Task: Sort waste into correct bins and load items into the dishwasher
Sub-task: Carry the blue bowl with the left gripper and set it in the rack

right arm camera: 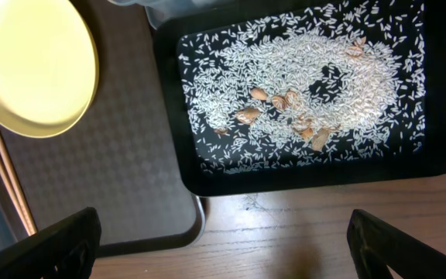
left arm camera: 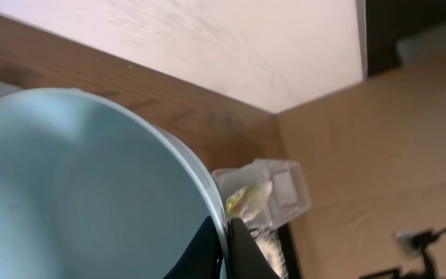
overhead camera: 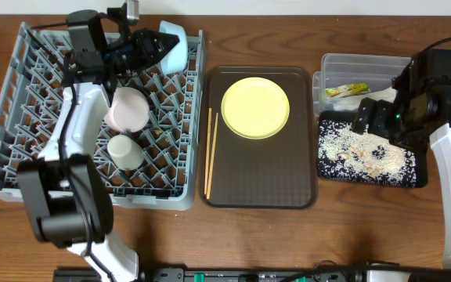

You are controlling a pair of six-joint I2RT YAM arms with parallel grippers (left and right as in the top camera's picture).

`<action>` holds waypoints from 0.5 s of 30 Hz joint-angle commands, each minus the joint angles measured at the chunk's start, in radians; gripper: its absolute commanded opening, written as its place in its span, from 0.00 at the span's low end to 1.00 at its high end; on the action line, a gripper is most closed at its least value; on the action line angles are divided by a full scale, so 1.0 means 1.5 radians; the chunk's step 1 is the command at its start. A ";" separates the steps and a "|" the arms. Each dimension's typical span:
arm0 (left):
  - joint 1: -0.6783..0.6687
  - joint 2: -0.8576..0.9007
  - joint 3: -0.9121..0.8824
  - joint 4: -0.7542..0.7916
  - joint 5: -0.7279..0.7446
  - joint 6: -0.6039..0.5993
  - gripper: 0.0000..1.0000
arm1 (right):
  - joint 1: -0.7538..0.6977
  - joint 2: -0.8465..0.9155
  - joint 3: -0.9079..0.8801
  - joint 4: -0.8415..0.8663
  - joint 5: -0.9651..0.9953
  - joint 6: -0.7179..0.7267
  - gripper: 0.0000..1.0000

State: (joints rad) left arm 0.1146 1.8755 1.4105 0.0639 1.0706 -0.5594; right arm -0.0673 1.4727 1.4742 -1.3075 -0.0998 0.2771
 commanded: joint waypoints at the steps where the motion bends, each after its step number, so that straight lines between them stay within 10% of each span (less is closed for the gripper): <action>1: 0.021 0.048 0.006 0.073 0.038 -0.169 0.07 | -0.005 -0.001 0.002 -0.005 0.004 -0.008 0.99; 8: 0.039 0.119 0.006 0.219 0.054 -0.385 0.07 | -0.005 -0.001 0.002 -0.006 0.004 -0.008 0.99; 15: 0.041 0.145 0.006 0.221 0.054 -0.411 0.07 | -0.005 -0.001 0.002 -0.007 0.004 -0.008 0.99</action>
State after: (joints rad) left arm 0.1734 2.0632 1.4094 0.3988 1.1400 -1.1122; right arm -0.0673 1.4727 1.4742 -1.3167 -0.0998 0.2771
